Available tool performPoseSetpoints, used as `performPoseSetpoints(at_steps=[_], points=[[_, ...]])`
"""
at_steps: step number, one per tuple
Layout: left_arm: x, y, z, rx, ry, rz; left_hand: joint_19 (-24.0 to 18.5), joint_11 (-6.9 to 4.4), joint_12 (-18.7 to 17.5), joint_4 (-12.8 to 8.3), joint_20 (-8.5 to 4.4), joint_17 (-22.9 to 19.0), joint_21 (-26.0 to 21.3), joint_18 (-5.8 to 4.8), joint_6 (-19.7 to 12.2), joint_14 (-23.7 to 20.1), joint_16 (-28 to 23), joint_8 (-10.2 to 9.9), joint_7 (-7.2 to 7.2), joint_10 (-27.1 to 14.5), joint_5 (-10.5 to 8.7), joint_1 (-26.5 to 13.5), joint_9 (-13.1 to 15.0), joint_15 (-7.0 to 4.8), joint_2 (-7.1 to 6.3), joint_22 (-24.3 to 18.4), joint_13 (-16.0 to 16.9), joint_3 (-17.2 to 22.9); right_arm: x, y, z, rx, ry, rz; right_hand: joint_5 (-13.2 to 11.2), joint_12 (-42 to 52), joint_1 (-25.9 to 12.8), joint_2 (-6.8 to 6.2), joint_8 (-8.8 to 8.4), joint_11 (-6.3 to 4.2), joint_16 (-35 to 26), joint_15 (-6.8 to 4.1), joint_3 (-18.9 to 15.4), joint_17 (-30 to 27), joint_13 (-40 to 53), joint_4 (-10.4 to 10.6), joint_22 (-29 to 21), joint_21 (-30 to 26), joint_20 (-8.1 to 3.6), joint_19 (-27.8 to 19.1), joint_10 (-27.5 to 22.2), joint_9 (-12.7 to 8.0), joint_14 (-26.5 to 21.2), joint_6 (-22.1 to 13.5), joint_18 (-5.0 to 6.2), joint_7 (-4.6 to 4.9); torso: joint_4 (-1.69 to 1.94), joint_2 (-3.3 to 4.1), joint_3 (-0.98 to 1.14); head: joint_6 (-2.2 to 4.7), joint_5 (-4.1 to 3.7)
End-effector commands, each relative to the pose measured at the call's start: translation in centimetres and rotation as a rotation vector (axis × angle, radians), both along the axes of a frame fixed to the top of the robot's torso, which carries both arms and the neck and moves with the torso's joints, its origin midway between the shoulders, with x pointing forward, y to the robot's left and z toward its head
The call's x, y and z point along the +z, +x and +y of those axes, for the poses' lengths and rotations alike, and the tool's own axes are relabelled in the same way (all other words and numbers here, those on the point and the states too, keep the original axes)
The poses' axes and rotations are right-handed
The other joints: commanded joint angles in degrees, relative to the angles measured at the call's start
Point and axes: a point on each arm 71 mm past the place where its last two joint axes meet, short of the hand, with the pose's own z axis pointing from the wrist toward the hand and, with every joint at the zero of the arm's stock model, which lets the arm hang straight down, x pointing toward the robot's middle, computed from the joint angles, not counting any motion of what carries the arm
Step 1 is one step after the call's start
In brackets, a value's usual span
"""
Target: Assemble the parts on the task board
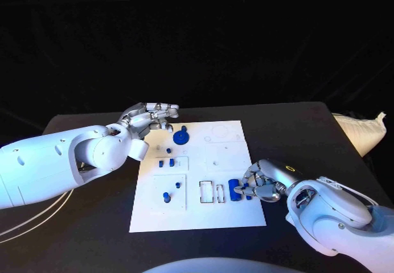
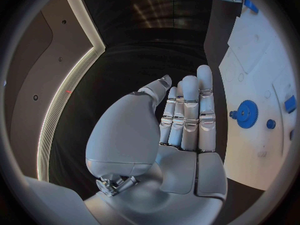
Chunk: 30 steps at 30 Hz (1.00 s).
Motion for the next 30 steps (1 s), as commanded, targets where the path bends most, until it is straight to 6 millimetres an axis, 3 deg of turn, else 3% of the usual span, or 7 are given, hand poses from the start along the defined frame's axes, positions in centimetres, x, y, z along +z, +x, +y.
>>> performPoseSetpoints(at_steps=[1, 8, 16, 30], points=[[0.1, -0.1, -0.2, -0.021, -0.009, -0.01, -0.06, -0.02, 0.28, -0.03, 0.2, -0.09, -0.2, 0.55, -0.47, -0.3, 0.26, 0.18, 0.07, -0.34, 0.17, -0.07, -0.02, 0.03, 0.4, -0.09, 0.09, -0.45, -0.4, 0.1, 0.1, -0.008, -0.053, 0.003, -0.38, -0.38, -0.64, -0.06, 0.28, 0.23, 0.28, -0.17, -0.28, 2.05, -0.09, 0.02, 0.05, 0.39, -0.03, 0.51, 0.18, 0.1, 3.77, -0.43, -0.53, -0.12, 0.04, -0.01, 0.08, -0.22, 0.34], [0.1, -0.1, -0.2, -0.02, -0.008, -0.009, -0.06, -0.02, 0.28, -0.03, 0.2, -0.09, -0.2, 0.55, -0.47, -0.3, 0.26, 0.18, 0.07, -0.34, 0.17, -0.07, -0.02, 0.03, 0.4, -0.09, 0.09, -0.45, -0.8, 0.4, 0.5, -0.011, -0.07, 0.012, -0.43, -0.65, -0.93, 0.16, 0.46, 0.25, 0.36, -0.15, -0.62, 2.19, -0.18, 0.13, 0.22, 0.48, 0.0, 0.54, 0.05, 0.3, 3.78, -0.6, -0.56, -0.11, 0.07, 0.03, 0.01, -0.44, 0.56], [0.1, -0.2, -0.2, -0.02, -0.008, -0.009, -0.06, -0.02, 0.28, -0.03, 0.2, -0.09, -0.2, 0.55, -0.47, -0.3, 0.26, 0.18, 0.07, -0.34, 0.17, -0.07, -0.02, 0.03, 0.4, -0.09, 0.09, -0.45, -1.7, 0.8, 0.9, -0.003, -0.106, 0.046, -0.38, -0.69, -1.11, 0.57, 0.63, 0.26, 0.45, -0.13, -0.81, 2.35, -0.06, 0.13, 0.39, 0.57, 0.03, 0.57, 0.04, 0.5, 3.79, -0.71, -0.59, -0.11, 0.01, 0.12, 0.16, -0.86, 0.98], [0.2, -0.3, -0.1, -0.019, -0.008, -0.009, -0.06, -0.02, 0.28, -0.03, 0.2, -0.09, -0.2, 0.55, -0.47, -0.3, 0.26, 0.18, 0.07, -0.34, 0.17, -0.07, -0.02, 0.03, 0.4, -0.09, 0.09, -0.45, -2.9, 1.0, 1.5, -0.001, -0.123, 0.079, 0.22, -0.78, -0.67, 1.24, 1.21, 0.19, 0.56, -0.15, -1.06, 2.55, 0.19, -0.05, 0.58, 0.67, 0.04, 0.58, 0.06, 1.01, 3.8, -0.57, -0.61, -0.22, 0.03, 0.11, 0.14, -1.34, 1.53]])
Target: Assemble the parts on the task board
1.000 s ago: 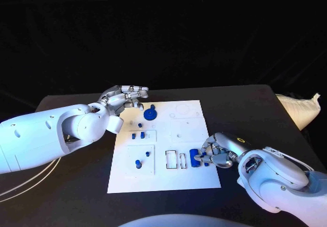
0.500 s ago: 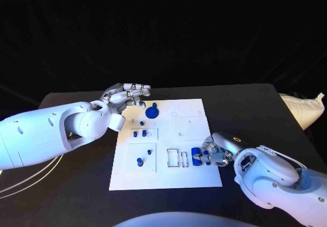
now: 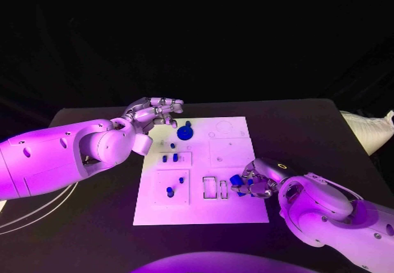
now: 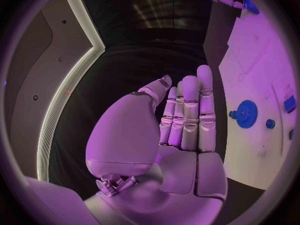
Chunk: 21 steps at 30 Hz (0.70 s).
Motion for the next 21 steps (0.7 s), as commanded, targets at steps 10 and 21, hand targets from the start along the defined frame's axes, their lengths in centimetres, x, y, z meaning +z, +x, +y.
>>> performPoseSetpoints(at_steps=[10, 21], points=[[0.1, -0.1, -0.2, -0.019, -0.008, -0.009, -0.06, -0.02, 0.28, -0.03, 0.2, -0.05, -0.2, 0.55, -0.47, -0.3, 0.26, 0.18, 0.07, -0.34, 0.17, -0.07, -0.02, 0.03, 0.4, -0.1, 0.09, -0.46, -0.7, -0.1, 0.0, -0.025, 0.009, 0.009, 3.03, -0.11, 2.1, 2.51, 1.52, -0.26, 0.69, -0.48, -0.34, 3.18, 0.97, -0.39, 0.8, 0.66, -0.4, 0.59, 0.57, 1.48, 3.89, 0.62, -0.73, -0.61, -0.11, -0.08, 0.0, -0.21, 0.38], [0.1, -0.1, -0.2, -0.021, -0.009, -0.01, -0.06, -0.02, 0.28, -0.03, 0.2, -0.05, -0.2, 0.55, -0.47, -0.3, 0.26, 0.18, 0.07, -0.34, 0.17, -0.07, -0.02, 0.03, 0.4, -0.1, 0.09, -0.46, 1.4, -1.4, 1.1, -0.037, 0.191, -0.04, 6.2, -0.12, 2.59, 3.79, 2.53, -0.59, 1.1, -0.78, -0.66, 3.86, 1.51, -0.12, 1.44, 1.06, -0.71, 0.85, 1.1, 2.87, 4.02, 0.79, -0.85, -0.94, -0.01, -0.02, 0.0, 0.06, 0.26]])
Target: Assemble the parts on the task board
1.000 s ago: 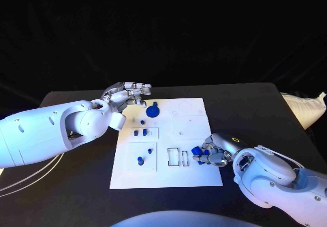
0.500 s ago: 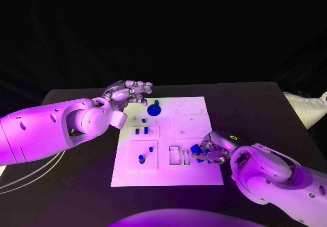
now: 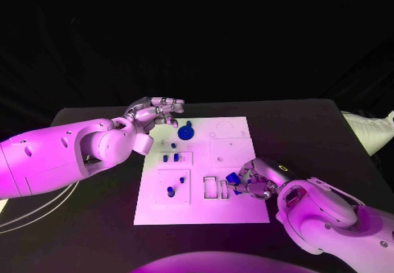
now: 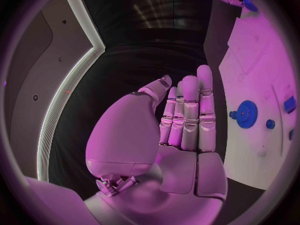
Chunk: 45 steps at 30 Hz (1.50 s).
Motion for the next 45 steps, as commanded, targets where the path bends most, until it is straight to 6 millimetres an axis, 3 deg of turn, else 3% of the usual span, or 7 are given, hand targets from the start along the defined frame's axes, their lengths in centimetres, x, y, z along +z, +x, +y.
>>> performPoseSetpoints(at_steps=[1, 10, 19, 38, 39, 42, 45], points=[[0.1, -0.1, -0.3, -0.021, -0.009, -0.01, -0.06, -0.02, 0.28, -0.03, 0.2, -0.06, -0.2, 0.55, -0.47, -0.3, 0.26, 0.18, 0.07, -0.34, 0.17, -0.07, -0.02, 0.03, 0.4, -0.1, 0.09, -0.46, 0.6, -0.2, 0.4, -0.021, 0.089, -0.005, 0.64, -0.01, -0.14, 0.83, 0.35, 0.02, 0.35, -0.37, -0.4, 3.85, 0.04, 0.2, 0.1, 0.41, -0.1, 0.24, 0.5, 0.26, 4.01, 0.13, -0.86, -0.33, 0.05, 0.05, -0.01, 0.14, -0.07], [0.1, -0.1, -0.3, -0.023, -0.01, -0.01, -0.06, -0.02, 0.28, -0.03, 0.2, -0.06, -0.2, 0.55, -0.47, -0.3, 0.26, 0.18, 0.07, -0.34, 0.17, -0.07, -0.02, 0.03, 0.4, -0.1, 0.09, -0.46, 0.0, -0.3, 1.8, 0.004, 0.088, 0.08, 1.9, -0.35, -0.76, 1.21, 0.56, -0.02, 0.39, -0.41, -0.95, 3.94, 0.08, 0.34, 0.21, 0.47, -0.16, 0.27, 0.57, 0.85, 4.02, -0.09, -0.88, -0.37, 0.02, 0.09, -0.02, -0.06, 0.35], [0.1, -0.1, -0.5, -0.026, -0.011, -0.009, -0.07, -0.03, 0.42, -0.07, 0.21, -0.1, -0.27, 0.56, -0.49, -0.36, 0.3, 0.26, 0.06, -0.43, 0.18, -0.05, -0.02, 0.03, 0.44, -0.13, 0.12, -0.5, -0.6, -0.3, 3.2, 0.031, 0.046, 0.137, 1.63, -0.32, -4.87, 2.71, 1.65, -0.42, 0.46, -0.71, -2.94, 4.13, 0.77, 0.44, 0.46, 0.59, -0.38, 0.33, 1.03, 2.33, 4.04, 0.68, -0.91, -0.91, 0.09, 0.15, -0.04, -0.3, 0.62], [0.2, -0.2, -0.4, -0.025, -0.01, -0.009, -0.07, -0.02, 0.56, -0.07, 0.23, -0.14, -0.35, 0.57, -0.52, -0.42, 0.33, 0.34, 0.06, -0.53, 0.17, -0.07, -0.01, 0.04, 0.47, -0.16, 0.14, -0.57, -0.4, -0.3, 4.6, 0.056, 0.045, 0.107, 0.66, -0.71, -5.57, 2.57, 1.86, -0.52, 0.52, -0.8, -3.82, 4.26, 0.76, 0.36, 0.63, 0.67, -0.48, 0.37, 0.98, 2.84, 4.05, 0.66, -0.94, -1.02, -0.01, 0.12, 0.04, -0.68, 1.33], [0.2, -0.2, -0.4, -0.025, -0.01, -0.009, -0.07, -0.02, 0.56, -0.07, 0.23, -0.14, -0.35, 0.57, -0.52, -0.42, 0.33, 0.34, 0.06, -0.53, 0.17, -0.07, -0.01, 0.04, 0.47, -0.16, 0.14, -0.57, -0.4, -0.3, 4.7, 0.057, 0.044, 0.104, 0.19, -0.75, -5.75, 2.54, 1.89, -0.52, 0.52, -0.81, -4.05, 4.28, 0.8, 0.36, 0.61, 0.66, -0.49, 0.36, 0.98, 2.96, 4.06, 0.62, -0.94, -1.03, 0.01, 0.14, 0.04, -0.72, 1.39], [0.2, -0.2, -0.4, -0.025, -0.01, -0.008, -0.07, -0.02, 0.56, -0.07, 0.23, -0.14, -0.35, 0.57, -0.52, -0.42, 0.33, 0.34, 0.06, -0.53, 0.17, -0.07, -0.01, 0.04, 0.47, -0.16, 0.14, -0.57, -0.4, -0.2, 4.8, 0.056, 0.04, 0.096, -4.96, -1.23, -7.41, 2.77, 2.05, -0.51, 0.45, -0.84, -5.62, 4.24, 0.86, 0.28, 0.6, 0.62, -0.53, 0.33, 0.94, 3.63, 4.03, 0.4, -0.94, -1.07, 0.07, 0.16, 0.0, -0.69, 1.37], [0.2, -0.2, -0.4, -0.025, -0.01, -0.008, -0.07, -0.02, 0.56, -0.07, 0.23, -0.14, -0.35, 0.57, -0.52, -0.42, 0.33, 0.34, 0.06, -0.53, 0.17, -0.07, -0.01, 0.04, 0.47, -0.16, 0.14, -0.57, -0.5, 0.0, 4.7, 0.052, 0.032, 0.092, -11.97, -2.03, -9.62, 2.78, 2.07, -0.47, 0.33, -0.79, -7.39, 4.12, 0.56, 0.31, 0.38, 0.46, -0.51, 0.22, 0.66, 4.07, 3.99, 0.07, -0.89, -0.99, 0.04, 0.11, 0.0, -0.74, 1.43]])
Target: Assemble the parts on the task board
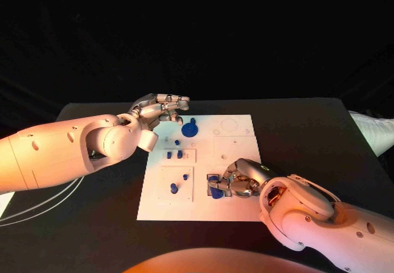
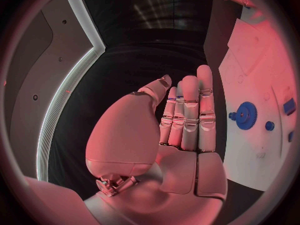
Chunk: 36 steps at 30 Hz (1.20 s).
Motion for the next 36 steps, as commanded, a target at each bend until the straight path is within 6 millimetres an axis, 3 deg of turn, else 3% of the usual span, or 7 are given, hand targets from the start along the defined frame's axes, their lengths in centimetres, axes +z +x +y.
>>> performPoseSetpoints(at_steps=[1, 5, 12, 15, 18, 22, 36], points=[[0.12, -0.09, -0.21, -0.019, -0.007, -0.008, -0.08, -0.02, 0.18, 0.02, 0.22, -0.07, -0.35, 0.56, -0.53, -0.42, 0.33, 0.34, 0.06, -0.54, 0.17, -0.07, -0.01, 0.04, 0.47, -0.06, 0.06, -0.18, 0.0, 0.21, -0.05, -0.001, -0.026, -0.02, -4.78, -0.82, -1.58, -0.07, 0.04, 0.11, 0.06, -0.34, -1.29, 4.04, -0.36, -0.02, -0.2, -0.04, -0.28, -0.02, -0.45, 0.33, 3.98, -0.73, -0.88, 0.13, 0.01, 0.0, -0.02, -0.04, 0.09], [0.13, -0.1, -0.19, -0.018, -0.007, -0.008, -0.08, -0.02, 0.18, 0.02, 0.22, -0.07, -0.35, 0.56, -0.53, -0.42, 0.33, 0.34, 0.06, -0.54, 0.17, -0.07, -0.01, 0.04, 0.47, -0.06, 0.06, -0.18, -0.02, 0.32, -0.02, -0.001, -0.032, -0.025, -7.63, -1.82, -2.94, -0.57, 0.02, 0.23, 0.0, -0.23, -2.46, 4.04, -0.79, 0.09, -0.38, -0.19, -0.16, -0.13, -0.81, 0.74, 3.97, -1.07, -0.84, 0.25, -0.04, 0.03, 0.05, -0.15, 0.23], [0.13, -0.11, -0.17, -0.019, -0.007, -0.008, -0.08, -0.02, 0.18, 0.02, 0.22, -0.07, -0.35, 0.56, -0.53, -0.42, 0.33, 0.34, 0.06, -0.54, 0.17, -0.07, -0.01, 0.04, 0.47, -0.06, 0.06, -0.18, 0.25, 0.22, -0.03, 0.001, -0.023, -0.045, -7.56, -1.96, -2.87, -0.4, 0.07, 0.23, -0.01, -0.22, -2.45, 4.06, -0.8, 0.0, -0.39, -0.2, -0.14, -0.13, -0.82, 0.89, 3.97, -1.07, -0.84, 0.24, -0.17, -0.02, 0.13, -0.3, 0.49], [0.13, -0.12, -0.15, -0.019, -0.007, -0.007, -0.08, -0.02, 0.18, 0.02, 0.22, -0.07, -0.35, 0.56, -0.53, -0.42, 0.33, 0.34, 0.06, -0.54, 0.17, -0.07, -0.01, 0.04, 0.47, -0.06, 0.06, -0.18, 0.47, 0.07, -0.1, 0.009, -0.013, -0.058, -6.14, -2.01, -0.83, -0.01, 0.26, 0.17, 0.0, -0.26, -1.99, 4.11, -0.65, -0.55, -0.27, -0.15, -0.15, -0.09, -0.71, 1.24, 3.99, -0.91, -0.85, 0.15, -0.15, 0.02, 0.15, -0.35, 0.47], [0.13, -0.13, -0.1, -0.018, -0.007, -0.007, -0.08, -0.02, 0.18, 0.02, 0.22, -0.07, -0.35, 0.56, -0.53, -0.42, 0.33, 0.34, 0.06, -0.54, 0.17, -0.07, -0.01, 0.04, 0.47, -0.06, 0.06, -0.18, 0.63, -0.05, -0.16, 0.022, -0.015, -0.073, -5.15, -2.04, 4.83, 0.1, 0.57, 0.02, -0.02, -0.4, -0.7, 4.15, -0.4, -3.03, -0.17, -0.12, -0.26, -0.06, -0.55, 1.78, 4.01, -0.63, -0.86, 0.01, -0.2, 0.0, 0.17, -0.43, 0.51], [0.13, -0.13, -0.09, -0.019, -0.007, -0.007, -0.08, -0.02, 0.18, 0.02, 0.22, -0.07, -0.35, 0.56, -0.53, -0.42, 0.33, 0.34, 0.06, -0.54, 0.17, -0.07, -0.01, 0.04, 0.47, -0.06, 0.06, -0.18, 0.66, -0.15, -0.07, 0.041, -0.028, -0.08, -6.71, -2.23, 10.05, -0.51, 0.85, -0.07, 0.02, -0.48, 0.58, 4.28, -0.27, -6.32, -0.04, -0.09, -0.35, -0.03, -0.51, 2.26, 4.03, -0.44, -0.89, -0.05, -0.1, 0.01, 0.12, -0.52, 0.47], [0.11, -0.12, -0.12, -0.02, -0.007, -0.006, -0.08, -0.02, 0.18, 0.02, 0.22, -0.07, -0.35, 0.56, -0.53, -0.42, 0.33, 0.34, 0.06, -0.54, 0.17, -0.07, -0.01, 0.04, 0.47, -0.06, 0.06, -0.18, 0.14, 0.2, 0.43, 0.049, -0.061, -0.089, -8.61, -2.1, 11.34, -0.37, 1.11, -0.11, 0.21, -0.48, 1.18, 4.63, 0.02, -7.35, 0.29, 0.08, -0.36, 0.08, -0.29, 2.65, 4.09, -0.08, -0.96, -0.08, -0.03, 0.05, 0.13, -0.88, 0.37]])
